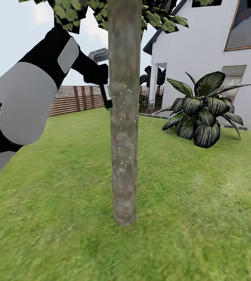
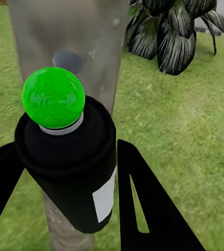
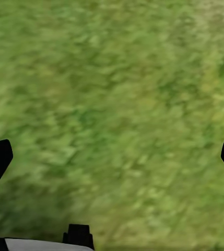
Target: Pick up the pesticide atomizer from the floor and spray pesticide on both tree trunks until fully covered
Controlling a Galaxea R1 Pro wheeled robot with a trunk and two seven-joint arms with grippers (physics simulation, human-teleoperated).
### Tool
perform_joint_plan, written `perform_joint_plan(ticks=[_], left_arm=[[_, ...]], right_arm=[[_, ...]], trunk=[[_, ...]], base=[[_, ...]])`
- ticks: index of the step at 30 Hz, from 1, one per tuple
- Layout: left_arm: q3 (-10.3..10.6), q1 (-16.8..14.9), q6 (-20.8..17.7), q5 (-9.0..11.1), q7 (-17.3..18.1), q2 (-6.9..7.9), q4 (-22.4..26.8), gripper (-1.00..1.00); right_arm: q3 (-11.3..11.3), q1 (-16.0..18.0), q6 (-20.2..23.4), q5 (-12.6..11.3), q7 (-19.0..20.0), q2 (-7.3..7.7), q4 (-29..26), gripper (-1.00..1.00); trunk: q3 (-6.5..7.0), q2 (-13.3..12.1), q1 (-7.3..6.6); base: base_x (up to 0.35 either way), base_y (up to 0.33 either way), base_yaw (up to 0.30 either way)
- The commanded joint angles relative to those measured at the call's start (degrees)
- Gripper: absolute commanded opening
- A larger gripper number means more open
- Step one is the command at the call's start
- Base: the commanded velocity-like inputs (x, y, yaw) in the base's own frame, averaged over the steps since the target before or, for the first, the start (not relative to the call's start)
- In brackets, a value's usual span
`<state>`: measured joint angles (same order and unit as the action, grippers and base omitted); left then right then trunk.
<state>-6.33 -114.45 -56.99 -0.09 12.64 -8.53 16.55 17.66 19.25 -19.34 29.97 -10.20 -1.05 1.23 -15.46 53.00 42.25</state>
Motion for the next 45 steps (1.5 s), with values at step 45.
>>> perform_joint_plan(ticks=[45], left_arm=[[-4.0, -1.6, 0.2, 3.8, -0.2, -1.47, -5.4, -1.00]], right_arm=[[0.0, 0.0, 0.0, 0.0, 0.0, 0.00, 0.0, 1.00]], trunk=[[0.00, 0.0, 0.00]], base=[[0.000, 0.000, 0.000]])
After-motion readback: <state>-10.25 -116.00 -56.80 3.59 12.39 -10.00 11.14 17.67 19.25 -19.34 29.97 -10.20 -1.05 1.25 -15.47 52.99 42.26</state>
